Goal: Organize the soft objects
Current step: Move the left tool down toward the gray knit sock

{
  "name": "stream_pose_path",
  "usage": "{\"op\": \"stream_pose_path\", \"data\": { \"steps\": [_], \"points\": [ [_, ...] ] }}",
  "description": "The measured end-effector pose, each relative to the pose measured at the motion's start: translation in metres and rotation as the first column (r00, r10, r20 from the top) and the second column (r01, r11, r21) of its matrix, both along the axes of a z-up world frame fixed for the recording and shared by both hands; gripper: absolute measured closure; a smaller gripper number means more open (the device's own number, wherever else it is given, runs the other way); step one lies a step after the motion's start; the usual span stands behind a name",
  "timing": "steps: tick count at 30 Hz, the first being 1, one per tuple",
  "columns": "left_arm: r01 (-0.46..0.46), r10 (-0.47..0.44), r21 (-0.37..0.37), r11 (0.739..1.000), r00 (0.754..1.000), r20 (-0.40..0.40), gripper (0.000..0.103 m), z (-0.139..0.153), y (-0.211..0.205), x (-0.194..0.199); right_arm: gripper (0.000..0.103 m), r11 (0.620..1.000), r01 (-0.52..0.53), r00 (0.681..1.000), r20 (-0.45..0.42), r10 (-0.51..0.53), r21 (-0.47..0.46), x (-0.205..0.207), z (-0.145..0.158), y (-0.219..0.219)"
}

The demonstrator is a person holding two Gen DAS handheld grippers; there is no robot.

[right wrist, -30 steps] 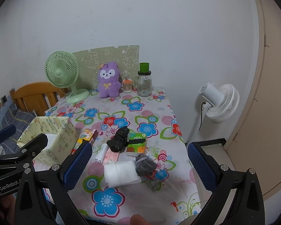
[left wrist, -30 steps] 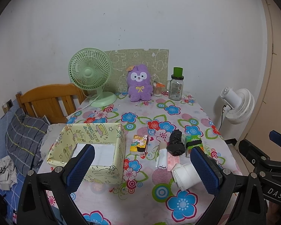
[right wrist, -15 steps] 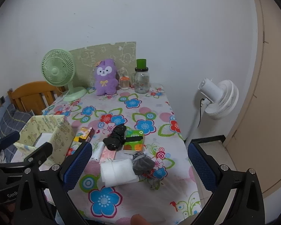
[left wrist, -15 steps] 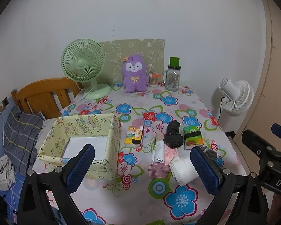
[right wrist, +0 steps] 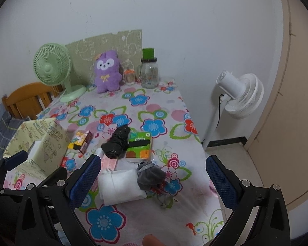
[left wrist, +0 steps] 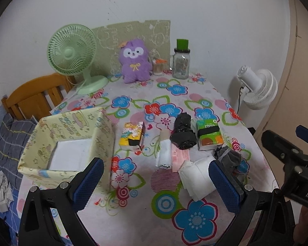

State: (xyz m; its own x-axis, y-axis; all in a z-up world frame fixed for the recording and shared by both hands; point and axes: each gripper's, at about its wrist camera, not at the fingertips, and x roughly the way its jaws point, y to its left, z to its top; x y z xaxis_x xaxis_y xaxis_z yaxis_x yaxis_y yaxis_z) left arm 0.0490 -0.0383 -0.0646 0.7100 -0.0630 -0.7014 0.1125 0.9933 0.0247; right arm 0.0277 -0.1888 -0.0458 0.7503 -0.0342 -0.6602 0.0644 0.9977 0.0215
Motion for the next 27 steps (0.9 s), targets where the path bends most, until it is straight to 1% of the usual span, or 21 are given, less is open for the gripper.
{"op": "stream_pose_path", "data": {
  "steps": [11, 14, 19, 27],
  "points": [
    [0.046, -0.045, 0.012, 0.999, 0.995, -0.085, 0.000, -0.032, -0.020, 0.028, 0.000, 1.000, -0.017, 0.996, -0.093, 0.018, 0.012, 0.029, -0.038, 0.002],
    [0.063, -0.060, 0.027, 0.998, 0.992, -0.107, 0.000, -0.042, -0.028, 0.036, 0.000, 1.000, -0.012, 0.992, -0.123, 0.015, 0.025, 0.036, -0.050, 0.001],
    [0.091, -0.086, 0.024, 0.996, 0.983, -0.165, 0.000, -0.062, -0.039, 0.050, 0.000, 1.000, 0.000, 0.985, -0.170, 0.006, 0.031, 0.049, -0.068, -0.005],
    [0.141, -0.132, 0.023, 0.990, 0.963, -0.235, 0.000, -0.087, -0.061, 0.067, 0.000, 0.999, 0.010, 0.972, -0.235, 0.003, 0.054, 0.069, -0.096, -0.013]
  ]
}}
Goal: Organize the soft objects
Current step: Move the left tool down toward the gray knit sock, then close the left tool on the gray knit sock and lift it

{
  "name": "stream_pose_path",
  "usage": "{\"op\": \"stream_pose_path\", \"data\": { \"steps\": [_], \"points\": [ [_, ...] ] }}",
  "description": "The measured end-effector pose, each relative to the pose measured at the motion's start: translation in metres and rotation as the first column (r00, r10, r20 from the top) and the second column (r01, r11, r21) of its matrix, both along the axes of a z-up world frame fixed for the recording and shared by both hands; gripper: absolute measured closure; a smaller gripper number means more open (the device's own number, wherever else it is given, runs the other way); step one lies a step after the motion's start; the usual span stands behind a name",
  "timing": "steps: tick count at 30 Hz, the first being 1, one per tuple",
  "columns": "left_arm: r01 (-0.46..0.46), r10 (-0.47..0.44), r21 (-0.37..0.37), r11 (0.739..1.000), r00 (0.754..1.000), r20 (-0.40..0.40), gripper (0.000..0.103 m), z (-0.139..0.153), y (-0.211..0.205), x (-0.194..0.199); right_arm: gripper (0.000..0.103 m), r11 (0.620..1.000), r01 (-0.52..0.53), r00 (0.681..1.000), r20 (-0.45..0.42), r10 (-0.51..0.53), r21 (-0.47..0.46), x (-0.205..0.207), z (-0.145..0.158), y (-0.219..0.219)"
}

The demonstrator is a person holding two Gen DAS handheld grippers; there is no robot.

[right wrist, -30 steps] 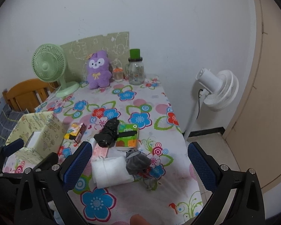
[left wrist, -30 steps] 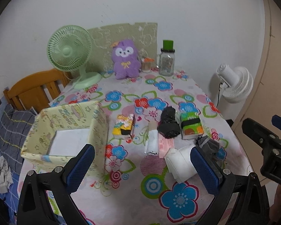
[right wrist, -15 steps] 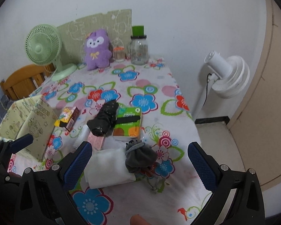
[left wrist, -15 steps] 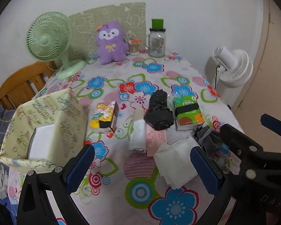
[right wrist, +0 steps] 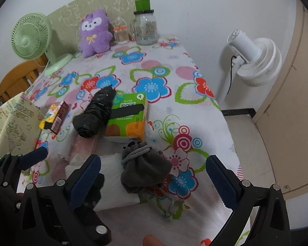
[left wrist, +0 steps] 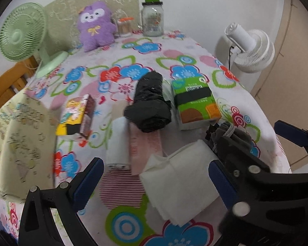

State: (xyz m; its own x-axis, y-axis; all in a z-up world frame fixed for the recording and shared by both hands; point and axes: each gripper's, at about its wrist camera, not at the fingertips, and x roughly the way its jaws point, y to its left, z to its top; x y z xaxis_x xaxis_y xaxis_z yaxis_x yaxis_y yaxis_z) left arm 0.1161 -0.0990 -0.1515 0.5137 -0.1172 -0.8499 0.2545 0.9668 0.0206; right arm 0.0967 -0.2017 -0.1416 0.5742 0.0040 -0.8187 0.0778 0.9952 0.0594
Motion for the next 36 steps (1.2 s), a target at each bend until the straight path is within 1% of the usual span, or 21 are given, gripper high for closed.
{"op": "stream_pose_path", "data": {
  "steps": [5, 13, 16, 22, 29, 36],
  "points": [
    [0.026, -0.026, -0.002, 1.000, 0.999, -0.043, 0.000, -0.013, -0.013, 0.009, 0.000, 1.000, -0.002, 1.000, -0.027, 0.002, 0.003, 0.009, -0.010, -0.004],
    [0.089, -0.090, -0.024, 0.996, 0.993, -0.075, 0.000, -0.022, -0.042, 0.018, 0.000, 0.998, 0.058, 0.997, -0.049, -0.058, -0.002, 0.013, -0.017, -0.029],
    [0.095, -0.097, -0.029, 0.995, 0.993, -0.072, 0.000, -0.022, -0.052, 0.020, 0.000, 0.997, 0.079, 0.995, -0.052, -0.079, 0.001, 0.016, -0.018, -0.039],
    [0.093, -0.095, -0.040, 0.995, 0.993, -0.072, 0.000, -0.022, -0.060, 0.022, 0.000, 0.996, 0.089, 0.995, -0.049, -0.089, -0.007, 0.017, -0.017, -0.046],
    [0.126, -0.129, -0.072, 0.989, 0.991, -0.041, 0.001, -0.007, -0.066, 0.011, 0.000, 0.995, 0.093, 0.996, -0.008, -0.093, -0.033, 0.005, 0.000, -0.052],
    [0.135, -0.139, -0.084, 0.987, 0.989, -0.045, 0.001, -0.010, -0.080, 0.013, 0.000, 0.991, 0.131, 0.991, -0.022, -0.132, -0.035, 0.006, -0.004, -0.066]
  ]
}}
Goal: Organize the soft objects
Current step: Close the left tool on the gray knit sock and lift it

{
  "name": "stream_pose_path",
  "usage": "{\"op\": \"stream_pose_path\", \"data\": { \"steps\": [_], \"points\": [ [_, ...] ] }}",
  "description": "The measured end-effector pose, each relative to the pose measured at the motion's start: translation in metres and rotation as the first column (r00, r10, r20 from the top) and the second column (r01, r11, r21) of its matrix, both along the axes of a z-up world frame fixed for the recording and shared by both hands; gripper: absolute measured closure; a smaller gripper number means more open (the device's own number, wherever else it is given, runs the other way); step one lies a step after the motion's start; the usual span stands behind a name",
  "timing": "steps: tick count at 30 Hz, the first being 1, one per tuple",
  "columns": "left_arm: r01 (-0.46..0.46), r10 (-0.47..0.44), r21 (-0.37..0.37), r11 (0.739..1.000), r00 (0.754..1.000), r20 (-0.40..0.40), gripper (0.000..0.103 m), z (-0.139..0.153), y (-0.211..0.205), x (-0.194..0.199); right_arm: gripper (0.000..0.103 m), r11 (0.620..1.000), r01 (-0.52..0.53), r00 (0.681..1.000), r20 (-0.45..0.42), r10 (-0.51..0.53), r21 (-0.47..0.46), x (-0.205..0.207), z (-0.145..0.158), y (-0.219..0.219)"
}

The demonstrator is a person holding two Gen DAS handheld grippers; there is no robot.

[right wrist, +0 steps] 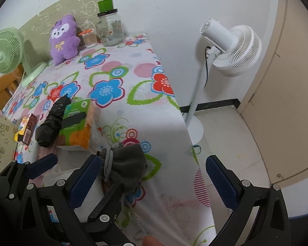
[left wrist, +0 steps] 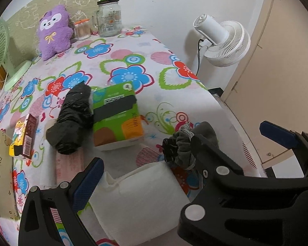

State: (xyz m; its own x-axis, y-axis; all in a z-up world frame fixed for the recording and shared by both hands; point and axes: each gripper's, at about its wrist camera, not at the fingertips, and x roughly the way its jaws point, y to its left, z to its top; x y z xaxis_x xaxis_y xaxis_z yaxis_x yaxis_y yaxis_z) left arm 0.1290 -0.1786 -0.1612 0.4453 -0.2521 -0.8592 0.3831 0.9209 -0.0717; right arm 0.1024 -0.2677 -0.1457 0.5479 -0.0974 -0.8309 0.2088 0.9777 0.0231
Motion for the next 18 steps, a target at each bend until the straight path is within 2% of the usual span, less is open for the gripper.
{"op": "stream_pose_path", "data": {
  "steps": [15, 18],
  "points": [
    [0.049, -0.050, -0.036, 0.998, 0.998, -0.031, 0.000, -0.012, -0.022, 0.012, 0.000, 0.999, 0.046, 0.999, -0.010, -0.047, -0.017, 0.008, -0.010, -0.022],
    [0.060, -0.063, -0.058, 0.996, 0.997, -0.044, 0.008, -0.014, -0.023, 0.015, 0.000, 0.999, 0.050, 0.999, -0.009, -0.050, -0.019, 0.009, -0.010, -0.023]
  ]
}}
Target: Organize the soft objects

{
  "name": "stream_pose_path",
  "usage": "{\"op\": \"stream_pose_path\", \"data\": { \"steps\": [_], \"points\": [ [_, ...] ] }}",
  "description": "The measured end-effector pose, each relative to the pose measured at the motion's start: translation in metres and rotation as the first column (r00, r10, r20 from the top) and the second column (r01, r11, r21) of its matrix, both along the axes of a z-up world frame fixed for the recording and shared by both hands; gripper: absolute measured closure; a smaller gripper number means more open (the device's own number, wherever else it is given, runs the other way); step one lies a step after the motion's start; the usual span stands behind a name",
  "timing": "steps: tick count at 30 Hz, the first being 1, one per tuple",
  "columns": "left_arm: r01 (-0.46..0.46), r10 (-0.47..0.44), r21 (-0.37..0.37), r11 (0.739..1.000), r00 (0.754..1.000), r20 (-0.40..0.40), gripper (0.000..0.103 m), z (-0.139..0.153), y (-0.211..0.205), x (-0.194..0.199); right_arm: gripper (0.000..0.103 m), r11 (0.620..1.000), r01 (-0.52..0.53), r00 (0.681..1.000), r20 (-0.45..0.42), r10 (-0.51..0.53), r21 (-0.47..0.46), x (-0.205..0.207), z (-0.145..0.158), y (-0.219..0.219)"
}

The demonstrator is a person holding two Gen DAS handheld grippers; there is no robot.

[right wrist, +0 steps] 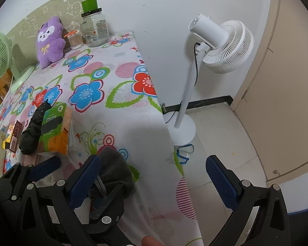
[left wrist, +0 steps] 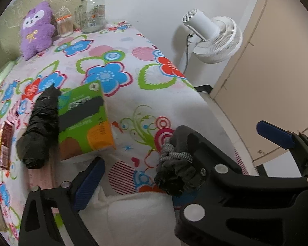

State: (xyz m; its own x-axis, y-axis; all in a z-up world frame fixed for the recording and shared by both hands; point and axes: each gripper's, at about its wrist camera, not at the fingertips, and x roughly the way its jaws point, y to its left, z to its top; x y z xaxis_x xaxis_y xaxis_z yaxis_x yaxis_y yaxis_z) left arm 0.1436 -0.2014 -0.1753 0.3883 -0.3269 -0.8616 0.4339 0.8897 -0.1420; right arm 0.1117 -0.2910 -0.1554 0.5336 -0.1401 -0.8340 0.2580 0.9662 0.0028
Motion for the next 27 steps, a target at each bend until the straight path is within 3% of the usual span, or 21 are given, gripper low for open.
{"op": "stream_pose_path", "data": {
  "steps": [3, 11, 27],
  "points": [
    [0.022, -0.022, -0.024, 0.999, 1.000, -0.011, 0.017, 0.000, -0.003, 0.001, 0.000, 1.000, 0.000, 1.000, 0.001, 0.000, 0.004, 0.001, 0.000, -0.002],
    [0.090, -0.092, -0.061, 0.994, 0.995, -0.029, 0.055, 0.004, -0.015, -0.002, 0.000, 1.000, 0.022, 1.000, 0.009, -0.023, 0.011, -0.001, 0.002, -0.009],
    [0.109, -0.109, -0.051, 0.993, 0.994, -0.003, 0.063, 0.012, -0.011, -0.008, 0.000, 1.000, 0.003, 0.999, 0.034, -0.003, 0.008, -0.006, 0.011, -0.002]
  ]
}}
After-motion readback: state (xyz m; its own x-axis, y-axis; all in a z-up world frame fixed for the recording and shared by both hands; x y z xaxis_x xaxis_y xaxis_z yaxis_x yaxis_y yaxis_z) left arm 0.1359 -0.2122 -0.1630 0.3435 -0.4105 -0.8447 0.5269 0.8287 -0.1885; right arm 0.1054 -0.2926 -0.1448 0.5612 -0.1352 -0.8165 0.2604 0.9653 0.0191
